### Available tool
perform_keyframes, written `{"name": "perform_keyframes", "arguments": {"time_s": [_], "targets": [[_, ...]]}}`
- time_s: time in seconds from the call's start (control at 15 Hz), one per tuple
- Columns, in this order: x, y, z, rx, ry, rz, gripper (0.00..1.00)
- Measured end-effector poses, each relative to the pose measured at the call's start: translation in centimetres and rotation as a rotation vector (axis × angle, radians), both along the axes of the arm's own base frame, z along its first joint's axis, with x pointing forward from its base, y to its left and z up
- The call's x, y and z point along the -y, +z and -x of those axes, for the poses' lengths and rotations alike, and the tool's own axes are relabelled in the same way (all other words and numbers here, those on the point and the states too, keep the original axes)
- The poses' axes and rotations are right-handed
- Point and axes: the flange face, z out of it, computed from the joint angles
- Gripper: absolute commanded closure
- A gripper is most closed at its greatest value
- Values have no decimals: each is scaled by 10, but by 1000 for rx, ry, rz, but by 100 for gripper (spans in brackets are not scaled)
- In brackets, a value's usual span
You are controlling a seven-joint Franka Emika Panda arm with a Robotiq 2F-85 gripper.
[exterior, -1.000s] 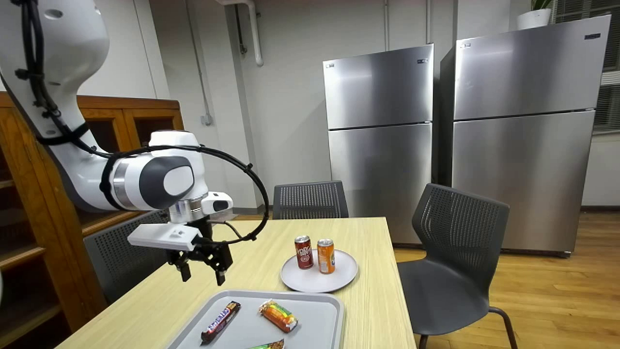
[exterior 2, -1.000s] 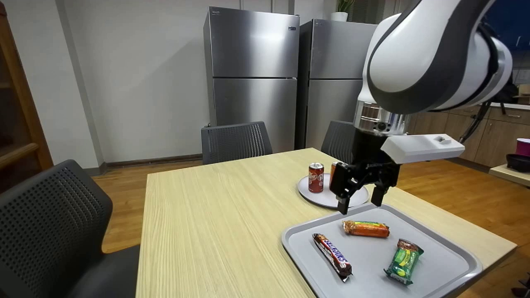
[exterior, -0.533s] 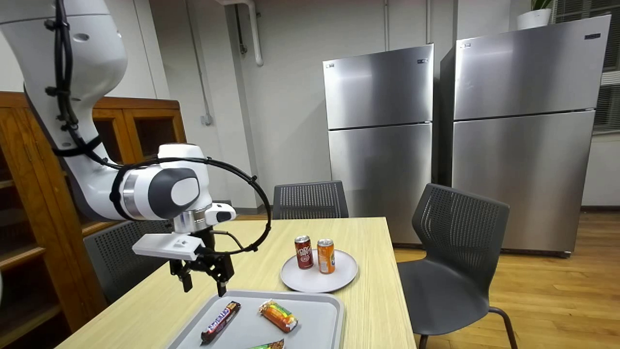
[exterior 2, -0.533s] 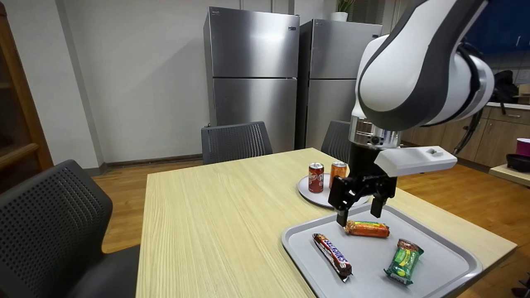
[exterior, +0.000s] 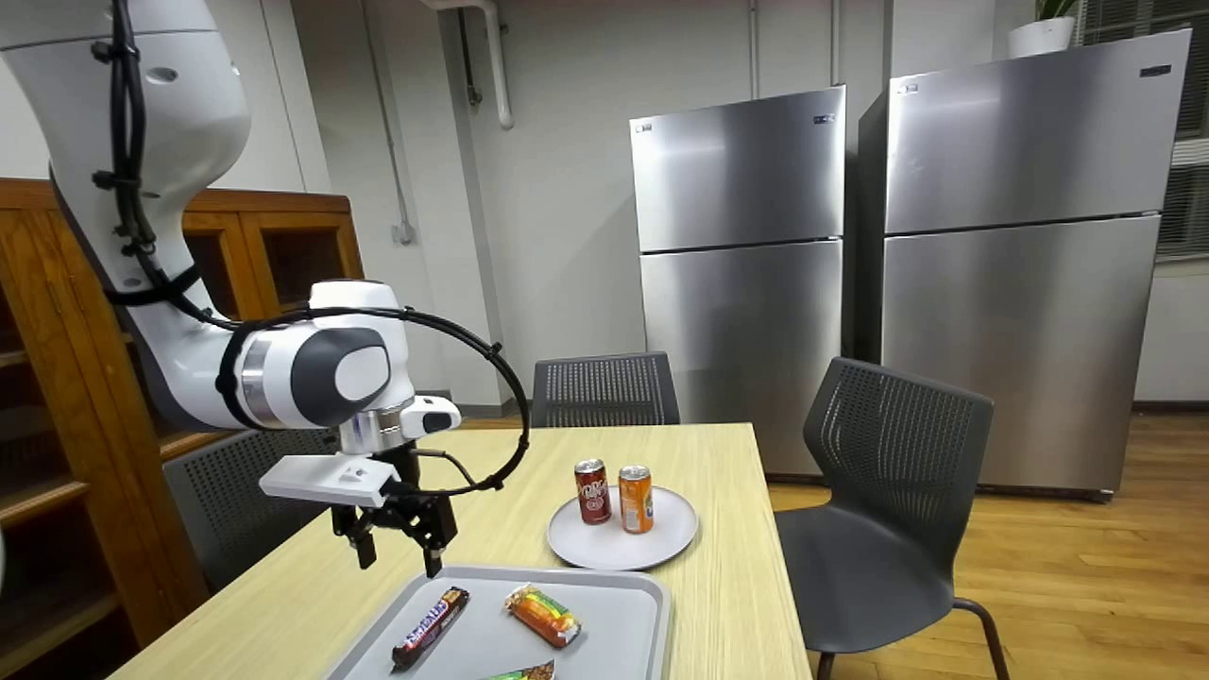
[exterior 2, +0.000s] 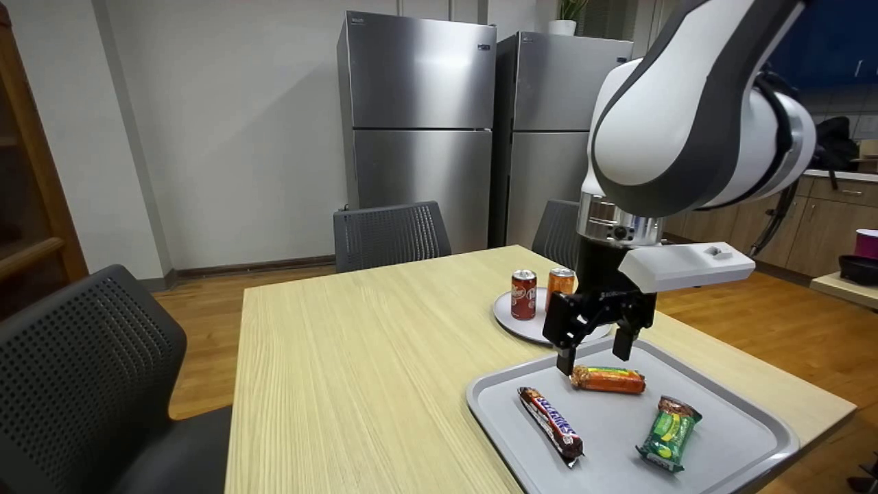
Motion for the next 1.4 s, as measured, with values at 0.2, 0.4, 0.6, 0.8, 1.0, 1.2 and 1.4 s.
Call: {"name": "perform_keyframes", "arguments": {"time_s": [0.2,0.4,0.6,0.8,1.0,1.2,1.4], "targets": [[0,0,0,0,0,0,0],[0,0,0,0,0,0,0],[0,0,0,0,0,0,0],[0,0,0,0,0,0,0],[0,-2,1,-5,1,1,0],[-1,-9,3,-18,4,2,0],[-2,-19,4,-22,7,2,0]]}}
